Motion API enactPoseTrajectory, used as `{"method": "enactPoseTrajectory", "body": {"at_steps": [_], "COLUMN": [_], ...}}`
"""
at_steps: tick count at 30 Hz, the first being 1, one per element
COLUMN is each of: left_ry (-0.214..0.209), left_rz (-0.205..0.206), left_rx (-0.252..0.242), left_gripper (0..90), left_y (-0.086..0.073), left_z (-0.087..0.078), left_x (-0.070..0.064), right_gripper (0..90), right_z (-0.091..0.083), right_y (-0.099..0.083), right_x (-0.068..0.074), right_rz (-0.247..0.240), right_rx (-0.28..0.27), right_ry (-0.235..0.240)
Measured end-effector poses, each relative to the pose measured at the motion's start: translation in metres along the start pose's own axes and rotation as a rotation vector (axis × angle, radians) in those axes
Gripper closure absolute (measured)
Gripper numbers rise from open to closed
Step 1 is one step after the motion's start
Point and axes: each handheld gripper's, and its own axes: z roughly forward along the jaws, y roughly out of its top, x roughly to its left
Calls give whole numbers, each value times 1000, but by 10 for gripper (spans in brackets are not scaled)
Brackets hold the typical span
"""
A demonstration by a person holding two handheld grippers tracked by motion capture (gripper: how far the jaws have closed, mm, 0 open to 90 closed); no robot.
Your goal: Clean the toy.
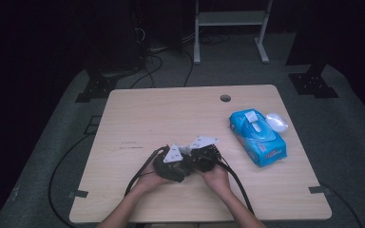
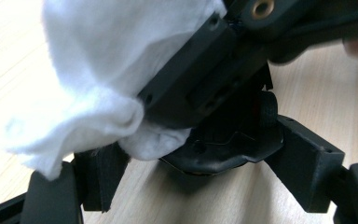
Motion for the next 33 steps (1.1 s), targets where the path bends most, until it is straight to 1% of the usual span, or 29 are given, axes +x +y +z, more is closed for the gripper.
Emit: {"method": "enactPoseTrajectory", "body": {"at_steps": [1,3,4,6,7,9,12,14,16,17,18,21,22,24,27,28,30,32,33], "left_ry": [0,4,1,-7,-7,-4,-3,-1,1,-2,-13,-21,-17,-17,-15,-15,-16,-16,-16], "left_rz": [-4,-10,-11,-11,-4,4,3,8,11,12,9,14,20,19,16,18,17,17,18], "left_rx": [-1,-6,-5,-5,-1,4,5,9,10,10,6,20,20,23,25,25,24,24,22], "left_gripper": [240,239,239,239,240,240,240,240,240,240,240,240,240,240,240,240,240,240,240], "left_y": [-1,-1,-1,-1,0,0,-1,-2,-2,-2,-1,-2,-2,-2,-2,-2,-2,-3,-3], "left_z": [-1,-1,-1,0,1,1,1,1,1,1,2,5,5,5,4,4,4,4,4], "left_x": [1,1,2,1,0,0,1,0,0,0,0,-2,-2,-1,-1,-1,-1,-1,-1], "right_gripper": [812,812,812,812,812,811,811,811,811,811,811,810,810,812,811,811,811,811,811], "right_z": [1,-1,-3,-6,-8,-9,-6,-6,-7,-9,-14,-17,-16,-15,-13,-11,-10,-13,-16], "right_y": [1,1,0,-3,-4,-4,-4,-4,-5,-5,-7,-11,-11,-12,-10,-9,-6,-4,-3], "right_x": [-2,-10,-15,-26,-28,-25,-18,-17,-19,-22,-30,-36,-36,-32,-25,-21,-19,-22,-25], "right_rz": [9,38,40,71,76,59,40,23,24,22,38,64,61,50,44,32,14,37,51], "right_rx": [-4,6,12,10,14,17,15,13,17,17,18,31,33,23,8,6,1,-34,-55], "right_ry": [-1,-42,-62,-74,-79,-94,-59,-60,-64,-80,-98,-93,-98,-105,-69,-55,-58,-57,-67]}}
